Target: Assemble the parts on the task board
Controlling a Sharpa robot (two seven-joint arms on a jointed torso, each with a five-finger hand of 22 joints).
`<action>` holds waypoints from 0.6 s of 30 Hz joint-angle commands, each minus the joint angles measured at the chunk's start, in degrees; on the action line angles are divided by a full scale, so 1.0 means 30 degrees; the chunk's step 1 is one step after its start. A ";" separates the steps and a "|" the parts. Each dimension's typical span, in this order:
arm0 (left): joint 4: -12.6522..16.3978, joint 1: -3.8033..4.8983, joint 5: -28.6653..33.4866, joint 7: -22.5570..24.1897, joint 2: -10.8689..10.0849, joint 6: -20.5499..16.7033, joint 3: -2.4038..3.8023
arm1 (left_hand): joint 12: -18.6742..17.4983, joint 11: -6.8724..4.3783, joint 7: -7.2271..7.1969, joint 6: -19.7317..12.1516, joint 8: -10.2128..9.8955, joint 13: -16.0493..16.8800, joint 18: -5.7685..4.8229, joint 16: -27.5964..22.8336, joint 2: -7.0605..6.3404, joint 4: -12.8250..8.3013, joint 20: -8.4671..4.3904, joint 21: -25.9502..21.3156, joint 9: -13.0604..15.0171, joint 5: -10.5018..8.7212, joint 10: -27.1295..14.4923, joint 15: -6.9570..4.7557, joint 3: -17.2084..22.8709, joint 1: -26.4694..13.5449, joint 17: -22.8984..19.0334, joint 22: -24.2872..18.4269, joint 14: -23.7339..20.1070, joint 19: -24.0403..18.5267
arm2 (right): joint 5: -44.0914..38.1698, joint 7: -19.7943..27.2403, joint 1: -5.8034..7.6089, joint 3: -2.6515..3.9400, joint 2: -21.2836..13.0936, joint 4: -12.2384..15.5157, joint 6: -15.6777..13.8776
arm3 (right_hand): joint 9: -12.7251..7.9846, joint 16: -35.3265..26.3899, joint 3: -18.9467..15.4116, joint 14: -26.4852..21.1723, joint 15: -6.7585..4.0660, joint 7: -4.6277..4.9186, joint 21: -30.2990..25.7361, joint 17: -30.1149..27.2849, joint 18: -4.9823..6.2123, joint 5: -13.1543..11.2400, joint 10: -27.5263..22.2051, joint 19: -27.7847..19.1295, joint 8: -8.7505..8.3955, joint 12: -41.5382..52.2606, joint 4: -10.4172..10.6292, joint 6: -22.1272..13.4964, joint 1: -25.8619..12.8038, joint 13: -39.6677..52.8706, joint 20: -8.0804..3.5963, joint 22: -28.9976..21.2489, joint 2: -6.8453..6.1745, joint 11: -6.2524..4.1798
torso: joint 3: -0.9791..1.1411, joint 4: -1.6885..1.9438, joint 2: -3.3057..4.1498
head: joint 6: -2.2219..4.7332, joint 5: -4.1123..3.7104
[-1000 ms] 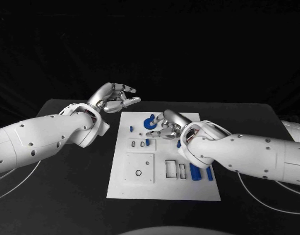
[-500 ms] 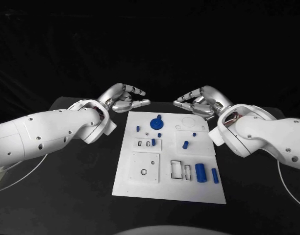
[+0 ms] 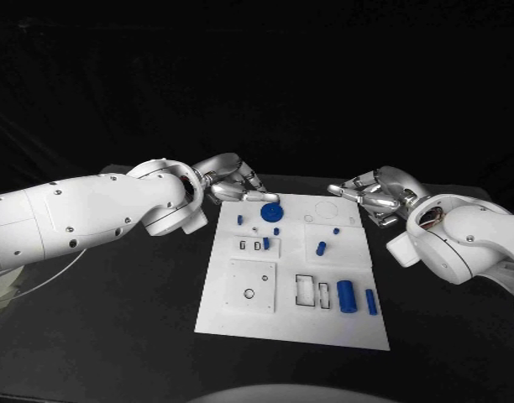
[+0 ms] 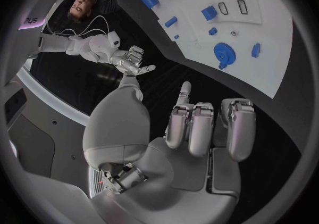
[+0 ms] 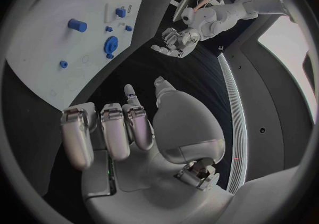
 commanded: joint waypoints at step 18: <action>-0.0793 0.0189 -0.1299 -0.9118 0.2441 0.6555 -0.0042 | 0.0046 -0.1639 -0.1667 0.2818 0.4237 0.5019 -0.0138 0.0048 0.1780 -0.0065 -0.0618 0.0046 0.4891 0.1016 0.2001 -0.1411 0.0392 -0.1279 0.5018 0.5017 0.1988 0.2006 | -0.0159 -0.1176 -0.0598 -0.0053 0.0141 -0.0415 0.1590 | 0.0062 0.0078 -0.0198 0.1992 0.0137 0.0198 0.0086 0.5023 -0.0270 0.0117 0.2004 0.2035 0.0140 0.0075 0.0334 0.0002 -0.0248 0.5031 0.0208 0.5021 0.0191 0.0162 | 0.0038 -0.0113 -0.0044 | -0.0115 -0.0189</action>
